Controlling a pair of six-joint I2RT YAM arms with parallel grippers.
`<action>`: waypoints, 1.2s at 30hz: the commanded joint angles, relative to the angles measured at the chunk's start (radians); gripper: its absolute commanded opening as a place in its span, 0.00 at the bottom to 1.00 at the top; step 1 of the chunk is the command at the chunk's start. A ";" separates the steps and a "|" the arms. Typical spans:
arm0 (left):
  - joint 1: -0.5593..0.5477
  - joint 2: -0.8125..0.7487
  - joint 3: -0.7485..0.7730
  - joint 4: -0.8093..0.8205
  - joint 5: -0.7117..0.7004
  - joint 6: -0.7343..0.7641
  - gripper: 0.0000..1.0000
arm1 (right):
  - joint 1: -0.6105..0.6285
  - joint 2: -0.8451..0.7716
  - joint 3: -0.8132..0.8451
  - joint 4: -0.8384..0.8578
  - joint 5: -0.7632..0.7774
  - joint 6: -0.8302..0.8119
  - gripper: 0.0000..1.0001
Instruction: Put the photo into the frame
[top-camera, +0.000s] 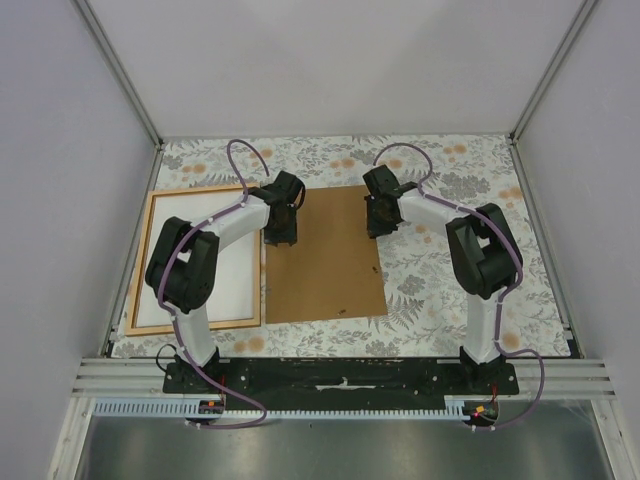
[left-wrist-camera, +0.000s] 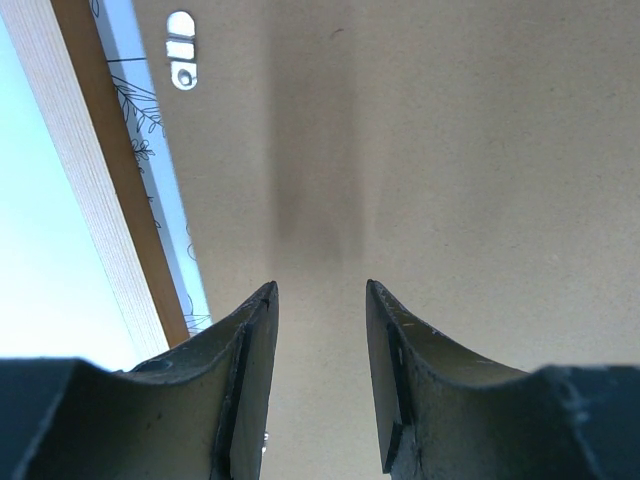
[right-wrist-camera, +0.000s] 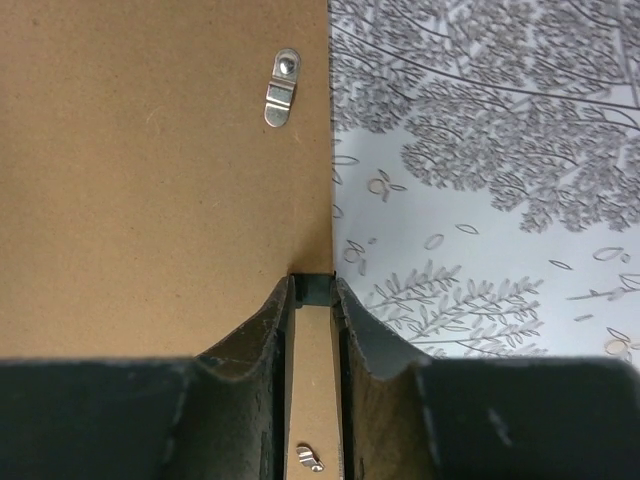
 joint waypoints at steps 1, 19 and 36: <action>0.005 -0.026 0.013 0.029 -0.011 0.046 0.47 | -0.046 -0.033 -0.105 -0.015 0.082 -0.014 0.24; 0.050 0.082 0.117 0.013 0.014 0.089 0.58 | -0.050 -0.116 -0.107 -0.035 0.078 -0.018 0.00; 0.059 0.034 0.053 0.059 0.137 0.110 0.67 | -0.058 -0.185 -0.087 -0.075 0.041 -0.032 0.01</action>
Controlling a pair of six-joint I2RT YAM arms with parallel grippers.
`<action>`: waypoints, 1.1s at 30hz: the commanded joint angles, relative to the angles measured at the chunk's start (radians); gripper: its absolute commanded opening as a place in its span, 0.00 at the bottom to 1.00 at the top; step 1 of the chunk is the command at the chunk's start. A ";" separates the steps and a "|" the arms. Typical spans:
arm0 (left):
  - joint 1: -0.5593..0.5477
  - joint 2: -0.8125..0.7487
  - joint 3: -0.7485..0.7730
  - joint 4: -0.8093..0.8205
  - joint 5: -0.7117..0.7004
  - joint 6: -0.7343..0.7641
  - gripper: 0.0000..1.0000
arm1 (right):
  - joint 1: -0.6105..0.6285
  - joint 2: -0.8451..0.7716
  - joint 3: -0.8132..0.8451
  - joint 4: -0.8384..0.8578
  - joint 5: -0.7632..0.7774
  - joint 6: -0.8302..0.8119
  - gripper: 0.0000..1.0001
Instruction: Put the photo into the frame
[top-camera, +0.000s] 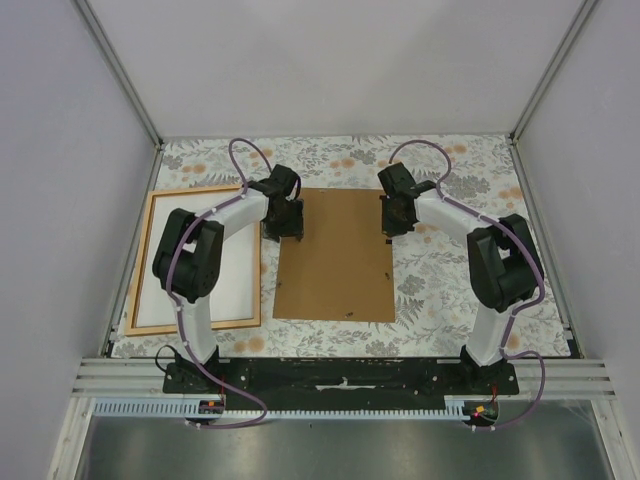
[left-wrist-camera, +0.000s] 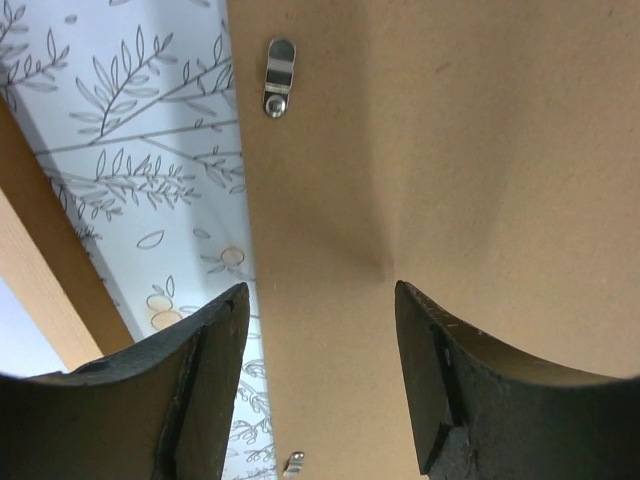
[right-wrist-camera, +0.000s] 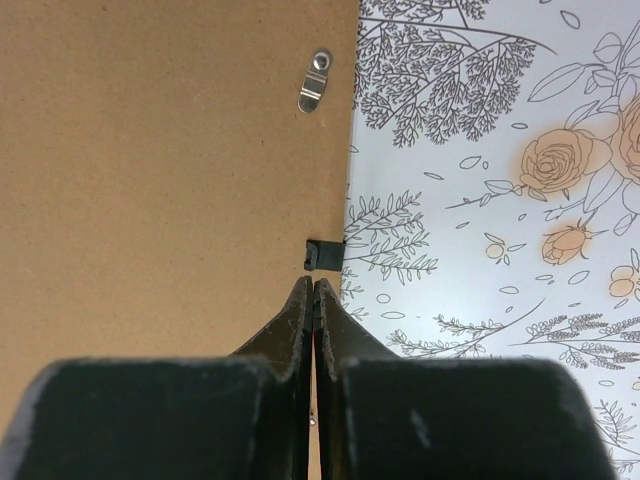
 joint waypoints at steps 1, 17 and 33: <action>0.003 -0.059 -0.042 0.026 -0.024 0.036 0.67 | -0.014 -0.023 0.001 -0.002 -0.021 -0.012 0.12; 0.000 0.128 0.019 0.069 0.387 0.039 0.63 | -0.114 0.056 -0.214 0.359 -0.608 0.091 0.79; -0.081 0.221 0.091 0.046 0.403 0.027 0.60 | -0.116 -0.076 -0.355 1.013 -1.136 0.560 0.70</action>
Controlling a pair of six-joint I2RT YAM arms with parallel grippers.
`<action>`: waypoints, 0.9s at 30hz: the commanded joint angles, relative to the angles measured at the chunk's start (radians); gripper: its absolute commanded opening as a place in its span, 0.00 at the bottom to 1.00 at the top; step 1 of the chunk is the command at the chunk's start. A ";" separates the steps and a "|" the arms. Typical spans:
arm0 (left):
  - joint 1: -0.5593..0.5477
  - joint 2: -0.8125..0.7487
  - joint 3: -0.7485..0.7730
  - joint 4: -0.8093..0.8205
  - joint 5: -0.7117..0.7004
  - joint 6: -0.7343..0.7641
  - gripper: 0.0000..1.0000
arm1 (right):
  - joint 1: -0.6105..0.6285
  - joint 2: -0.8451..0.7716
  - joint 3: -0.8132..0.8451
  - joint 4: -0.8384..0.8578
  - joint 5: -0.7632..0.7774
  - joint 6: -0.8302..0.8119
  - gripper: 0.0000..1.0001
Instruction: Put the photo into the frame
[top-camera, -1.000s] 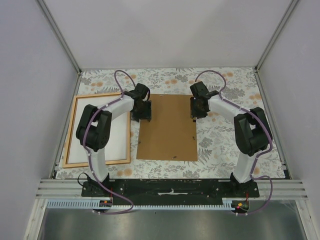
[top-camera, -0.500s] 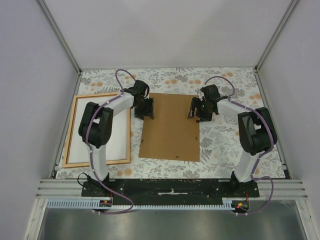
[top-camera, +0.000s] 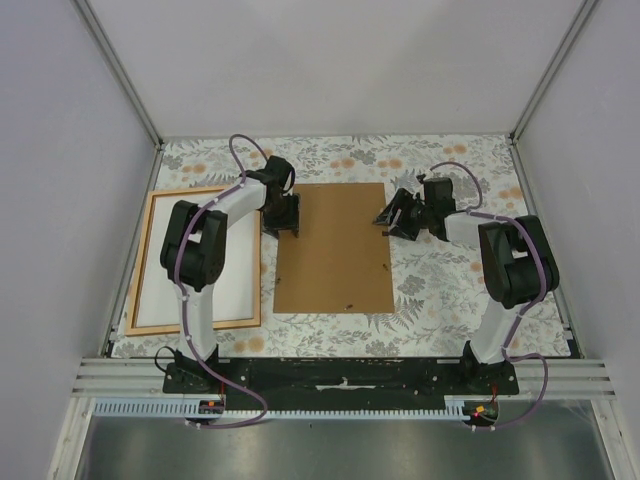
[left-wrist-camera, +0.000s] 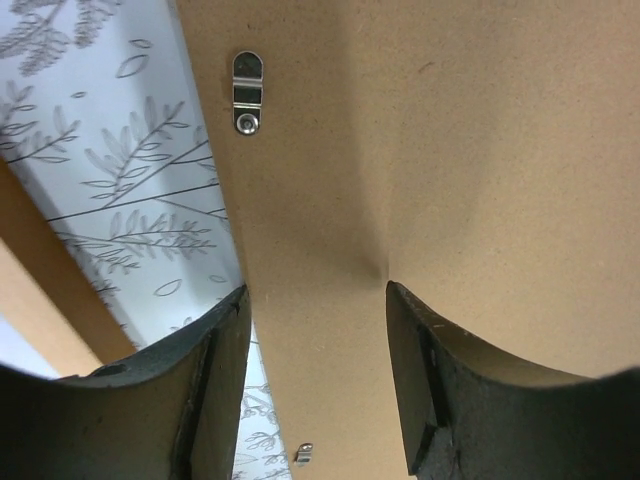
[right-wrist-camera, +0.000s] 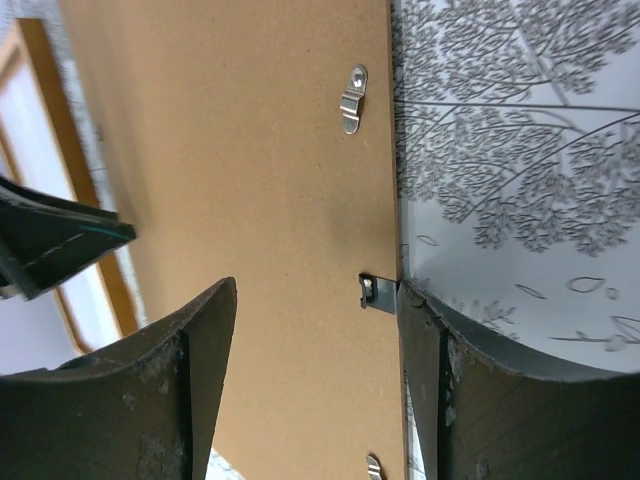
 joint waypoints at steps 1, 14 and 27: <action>-0.130 0.123 -0.028 0.127 0.262 -0.030 0.60 | 0.105 -0.069 -0.040 0.410 -0.559 0.350 0.69; -0.136 0.118 -0.011 0.127 0.270 -0.032 0.59 | 0.155 -0.032 -0.076 0.955 -0.644 0.745 0.69; -0.138 0.081 -0.020 0.146 0.326 -0.044 0.59 | 0.215 0.196 -0.010 1.521 -0.579 1.186 0.67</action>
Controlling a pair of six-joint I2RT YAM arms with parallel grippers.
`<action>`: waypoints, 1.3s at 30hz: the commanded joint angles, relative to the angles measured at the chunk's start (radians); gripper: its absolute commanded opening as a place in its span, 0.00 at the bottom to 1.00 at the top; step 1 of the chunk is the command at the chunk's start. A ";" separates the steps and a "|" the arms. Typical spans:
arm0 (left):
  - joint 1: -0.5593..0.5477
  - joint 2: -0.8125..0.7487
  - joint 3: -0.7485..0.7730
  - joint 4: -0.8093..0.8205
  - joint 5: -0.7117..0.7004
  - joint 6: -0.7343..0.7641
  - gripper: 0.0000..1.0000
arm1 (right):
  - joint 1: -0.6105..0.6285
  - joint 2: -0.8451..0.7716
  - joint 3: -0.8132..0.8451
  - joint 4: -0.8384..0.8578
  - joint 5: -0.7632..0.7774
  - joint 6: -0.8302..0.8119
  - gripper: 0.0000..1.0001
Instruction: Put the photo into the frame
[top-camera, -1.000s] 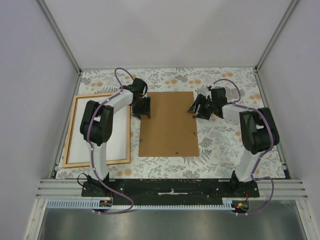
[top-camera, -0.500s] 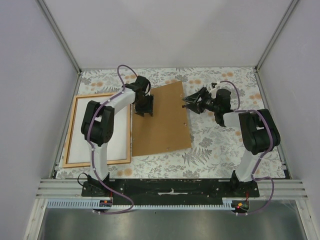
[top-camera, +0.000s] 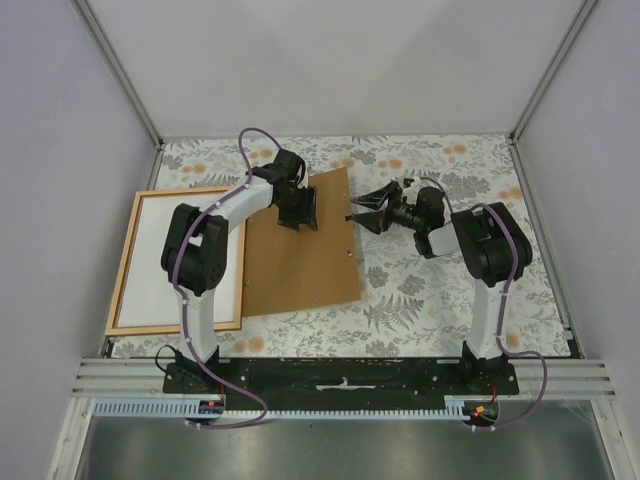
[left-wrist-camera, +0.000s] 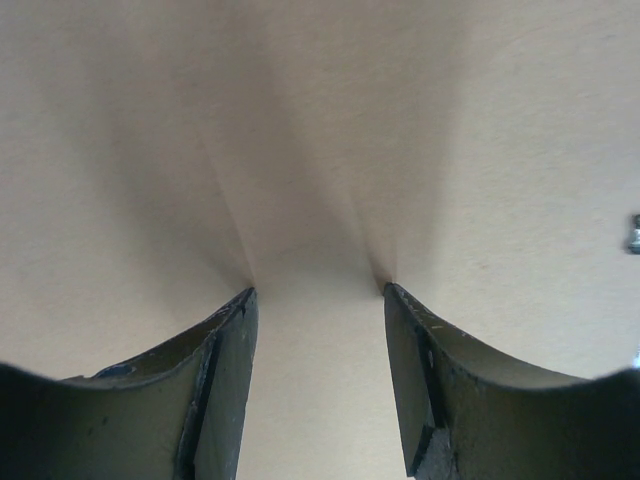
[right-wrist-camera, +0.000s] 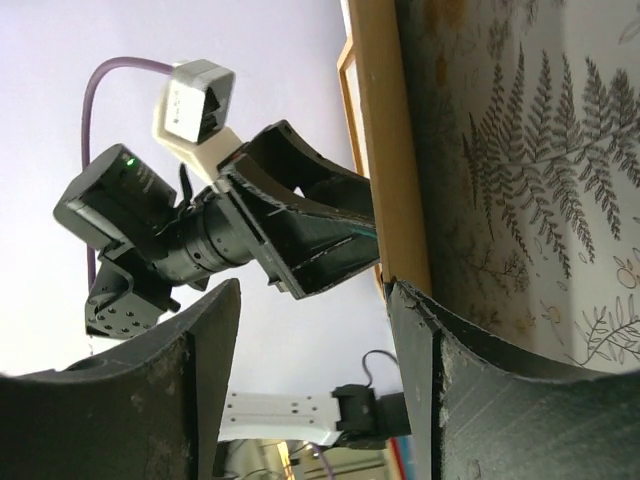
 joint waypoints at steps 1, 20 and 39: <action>-0.080 0.100 -0.063 0.105 0.220 -0.059 0.59 | 0.170 0.012 0.121 0.576 -0.241 0.324 0.67; -0.078 0.012 -0.051 0.077 0.174 -0.079 0.59 | 0.230 0.029 0.198 0.611 -0.199 0.361 0.67; 0.003 -0.297 -0.009 -0.119 -0.462 -0.100 0.59 | 0.304 -0.119 0.208 -0.047 -0.143 -0.103 0.55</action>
